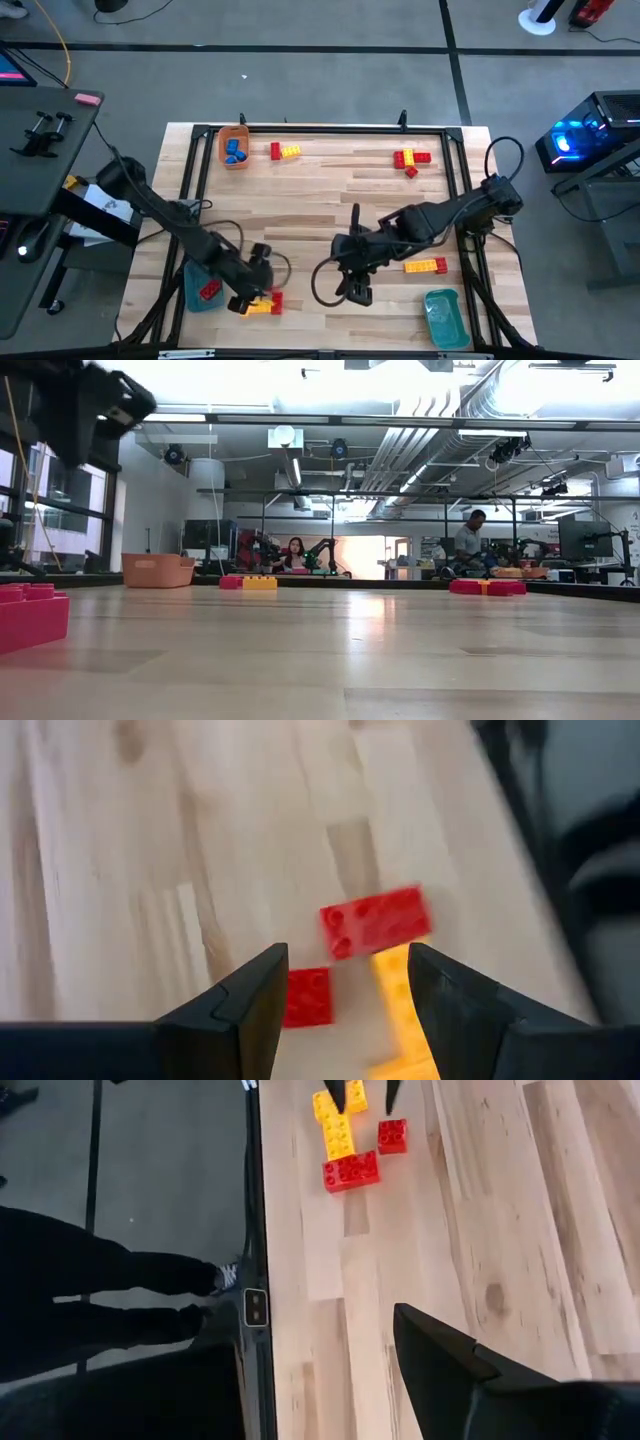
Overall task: Sort blocks
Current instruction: Put the red game piece into the bottom left blue bin
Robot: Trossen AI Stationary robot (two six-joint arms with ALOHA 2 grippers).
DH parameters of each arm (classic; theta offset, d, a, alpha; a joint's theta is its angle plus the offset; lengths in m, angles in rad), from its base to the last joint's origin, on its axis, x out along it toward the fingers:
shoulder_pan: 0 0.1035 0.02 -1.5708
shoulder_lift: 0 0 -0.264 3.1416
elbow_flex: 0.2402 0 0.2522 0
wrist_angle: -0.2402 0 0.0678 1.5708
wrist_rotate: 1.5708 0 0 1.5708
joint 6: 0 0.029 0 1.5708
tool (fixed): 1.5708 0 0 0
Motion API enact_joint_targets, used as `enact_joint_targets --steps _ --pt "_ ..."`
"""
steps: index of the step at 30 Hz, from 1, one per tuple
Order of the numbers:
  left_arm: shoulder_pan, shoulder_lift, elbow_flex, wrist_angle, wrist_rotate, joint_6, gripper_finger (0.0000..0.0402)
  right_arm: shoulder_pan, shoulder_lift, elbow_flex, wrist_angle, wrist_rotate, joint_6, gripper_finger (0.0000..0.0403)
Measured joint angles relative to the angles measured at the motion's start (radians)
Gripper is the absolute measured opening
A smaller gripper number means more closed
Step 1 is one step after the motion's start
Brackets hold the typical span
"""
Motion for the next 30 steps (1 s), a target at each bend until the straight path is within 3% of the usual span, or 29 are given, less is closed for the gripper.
enact_joint_targets --steps 5,14,30 --pt "0.008 0.096 0.021 -0.019 -0.002 0.123 0.0191 0.016 -0.013 0.002 0.001 0.001 0.044 0.0139" --pt "0.051 0.170 0.021 -0.019 0.044 0.022 0.0191 0.029 -0.014 0.002 -0.001 0.050 0.056 0.0139" --pt "0.051 0.265 0.014 -0.029 0.055 0.010 0.0191 0.029 -0.014 0.003 -0.003 0.052 0.052 0.0139"
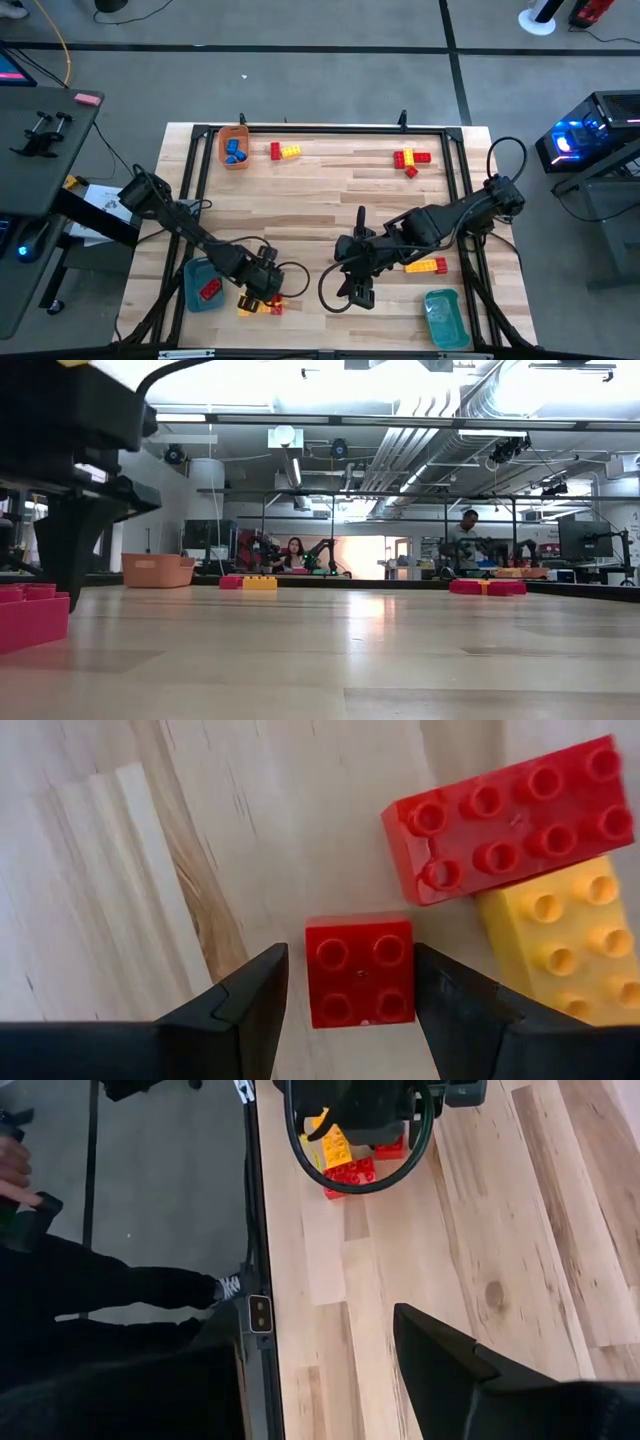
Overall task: Sort blocks
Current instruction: Put the red game piece into the bottom left blue bin
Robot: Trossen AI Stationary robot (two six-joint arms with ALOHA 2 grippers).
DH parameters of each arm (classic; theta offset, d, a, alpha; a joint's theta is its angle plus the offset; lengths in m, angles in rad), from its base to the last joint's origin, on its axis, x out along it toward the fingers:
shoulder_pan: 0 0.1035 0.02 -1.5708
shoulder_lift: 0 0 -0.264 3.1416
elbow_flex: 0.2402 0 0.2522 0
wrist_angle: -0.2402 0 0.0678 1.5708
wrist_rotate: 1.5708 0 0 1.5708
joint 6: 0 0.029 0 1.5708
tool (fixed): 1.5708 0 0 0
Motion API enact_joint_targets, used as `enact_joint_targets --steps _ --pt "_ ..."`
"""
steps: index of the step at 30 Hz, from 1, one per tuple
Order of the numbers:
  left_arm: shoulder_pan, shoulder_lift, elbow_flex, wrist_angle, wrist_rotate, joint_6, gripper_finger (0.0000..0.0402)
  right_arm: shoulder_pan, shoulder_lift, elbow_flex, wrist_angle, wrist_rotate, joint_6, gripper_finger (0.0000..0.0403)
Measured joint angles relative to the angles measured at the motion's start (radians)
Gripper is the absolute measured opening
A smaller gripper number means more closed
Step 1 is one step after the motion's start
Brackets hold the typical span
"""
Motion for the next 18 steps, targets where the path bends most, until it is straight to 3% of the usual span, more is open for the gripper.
enact_joint_targets --steps 6,11,13,18 --pt "0.000 0.014 0.000 0.007 0.000 0.010 0.0184 0.000 0.000 0.001 -0.002 0.000 0.000 0.0139" --pt "0.002 -0.006 0.000 -0.015 0.016 0.006 0.0125 0.000 0.000 0.001 -0.003 0.008 0.000 0.0139" --pt "0.013 -0.043 -0.001 -0.048 0.044 -0.013 0.0103 0.000 0.000 0.001 -0.003 0.009 -0.002 0.0139" --pt "0.032 -0.226 -0.001 -0.211 0.069 -0.135 0.0103 -0.002 0.000 0.001 -0.001 0.016 -0.032 0.0139"
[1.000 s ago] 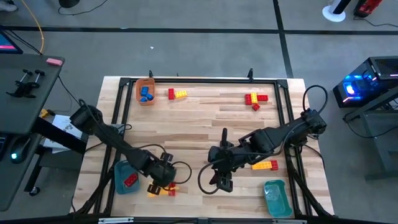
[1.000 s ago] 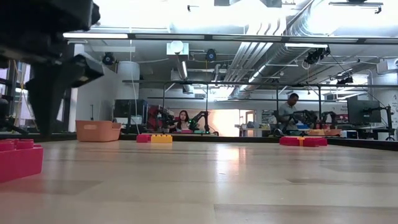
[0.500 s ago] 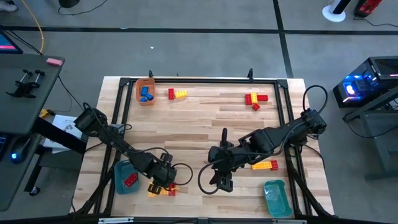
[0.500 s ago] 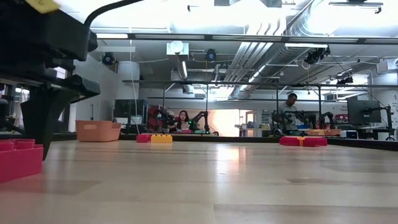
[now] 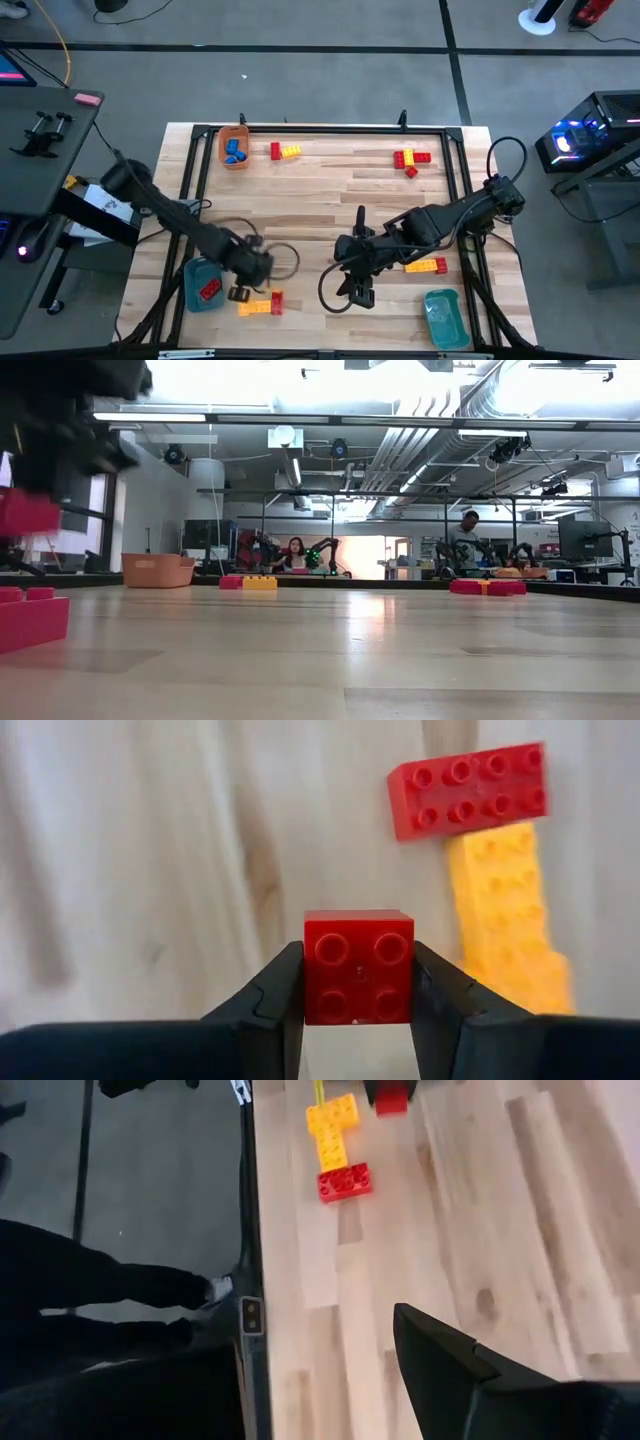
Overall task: Sort blocks
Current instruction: Put the red game piece into the bottom left blue bin
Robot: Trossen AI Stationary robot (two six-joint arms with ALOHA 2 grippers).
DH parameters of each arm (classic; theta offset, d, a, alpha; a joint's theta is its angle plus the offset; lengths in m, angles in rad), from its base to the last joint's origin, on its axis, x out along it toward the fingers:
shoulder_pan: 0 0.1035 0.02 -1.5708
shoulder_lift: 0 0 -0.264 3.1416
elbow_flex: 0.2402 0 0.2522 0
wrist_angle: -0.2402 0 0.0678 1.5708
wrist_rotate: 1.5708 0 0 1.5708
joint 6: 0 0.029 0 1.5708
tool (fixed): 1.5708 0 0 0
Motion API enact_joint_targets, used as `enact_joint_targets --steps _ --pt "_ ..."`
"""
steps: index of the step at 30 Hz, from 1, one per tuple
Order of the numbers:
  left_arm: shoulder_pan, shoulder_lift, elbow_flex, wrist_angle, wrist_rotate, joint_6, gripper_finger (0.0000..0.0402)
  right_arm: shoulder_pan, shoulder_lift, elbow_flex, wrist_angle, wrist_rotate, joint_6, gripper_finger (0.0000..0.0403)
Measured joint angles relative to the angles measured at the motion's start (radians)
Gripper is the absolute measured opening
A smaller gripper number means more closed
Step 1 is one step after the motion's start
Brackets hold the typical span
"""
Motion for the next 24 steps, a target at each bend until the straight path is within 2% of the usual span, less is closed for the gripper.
enact_joint_targets --steps 2,6,8,12,17,24 --pt "-0.001 -0.094 0.001 -0.080 0.040 -0.119 0.0103 -0.001 0.000 0.000 0.002 0.027 -0.010 0.0139" --pt "-0.039 -0.241 0.001 -0.184 0.250 -0.467 0.0127 -0.002 0.000 0.000 0.003 0.082 -0.052 0.0139" --pt "-0.096 -0.290 0.001 -0.197 0.308 -0.603 0.0133 -0.008 0.000 0.000 0.004 0.090 -0.071 0.0139" --pt "-0.241 -0.311 0.000 -0.220 0.325 -0.776 0.0127 -0.023 0.000 0.000 0.004 0.090 -0.074 0.0139" --pt "-0.377 -0.276 0.000 -0.251 0.313 -0.906 0.0134 -0.027 0.000 0.000 0.004 0.093 -0.098 0.0139" --pt "-0.413 -0.256 -0.001 -0.253 0.301 -0.954 0.0197 -0.027 0.000 0.000 0.004 0.093 -0.108 0.0139"
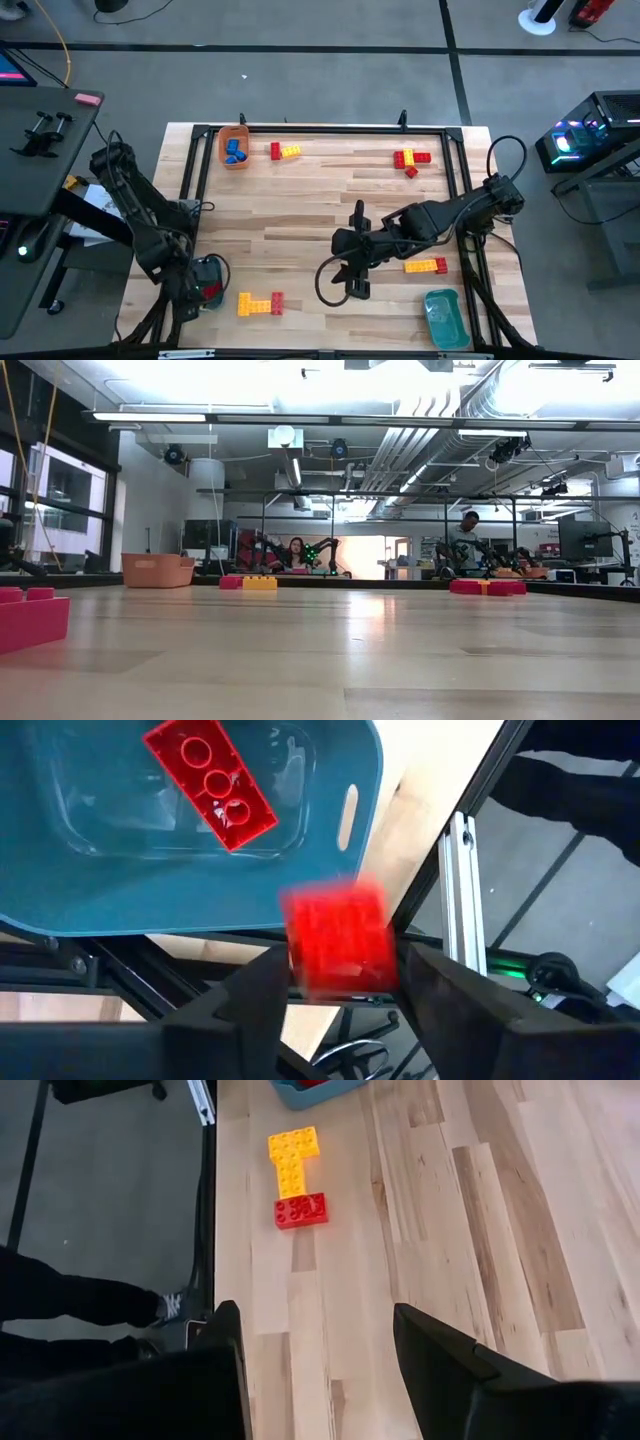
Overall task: Sort blocks
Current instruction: Put the red game piece into the bottom left blue bin
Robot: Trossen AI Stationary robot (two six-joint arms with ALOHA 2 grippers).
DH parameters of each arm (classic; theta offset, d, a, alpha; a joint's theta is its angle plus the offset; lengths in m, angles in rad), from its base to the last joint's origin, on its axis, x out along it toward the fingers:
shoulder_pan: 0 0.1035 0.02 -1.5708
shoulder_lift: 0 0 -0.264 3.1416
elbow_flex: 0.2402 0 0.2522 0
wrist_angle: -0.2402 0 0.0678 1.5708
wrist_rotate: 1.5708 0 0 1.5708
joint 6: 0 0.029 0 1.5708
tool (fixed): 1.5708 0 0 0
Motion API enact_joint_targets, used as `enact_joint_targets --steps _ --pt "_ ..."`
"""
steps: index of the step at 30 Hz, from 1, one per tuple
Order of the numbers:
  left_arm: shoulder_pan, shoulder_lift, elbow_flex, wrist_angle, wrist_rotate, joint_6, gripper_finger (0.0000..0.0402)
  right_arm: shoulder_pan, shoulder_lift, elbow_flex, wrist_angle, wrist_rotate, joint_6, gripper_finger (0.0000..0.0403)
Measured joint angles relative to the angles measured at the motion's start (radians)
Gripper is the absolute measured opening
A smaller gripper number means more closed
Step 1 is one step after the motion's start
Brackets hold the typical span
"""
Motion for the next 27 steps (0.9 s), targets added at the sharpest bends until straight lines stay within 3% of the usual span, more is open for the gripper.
enact_joint_targets --steps 6,11,15,18,23,27 --pt "0.029 -0.001 0.000 0.000 -0.016 0.032 0.0238 0.000 0.000 0.000 0.000 -0.001 0.010 0.0139" --pt "0.087 -0.001 0.000 0.050 -0.179 0.140 0.0247 0.000 0.000 0.000 0.000 -0.003 0.020 0.0139" --pt "0.211 0.017 0.001 0.214 -0.303 0.238 0.0246 0.001 0.000 0.000 0.001 -0.003 0.063 0.0139" --pt "0.322 0.092 0.002 0.321 -0.327 0.225 0.0242 0.007 0.000 0.000 0.000 -0.005 0.084 0.0139" --pt "0.383 0.286 0.003 0.428 -0.299 0.052 0.0232 0.033 0.000 0.000 -0.012 -0.022 0.095 0.0139" --pt "0.359 0.431 0.063 0.529 -0.364 -0.175 0.0222 0.056 0.000 0.000 -0.041 -0.022 0.095 0.0139"
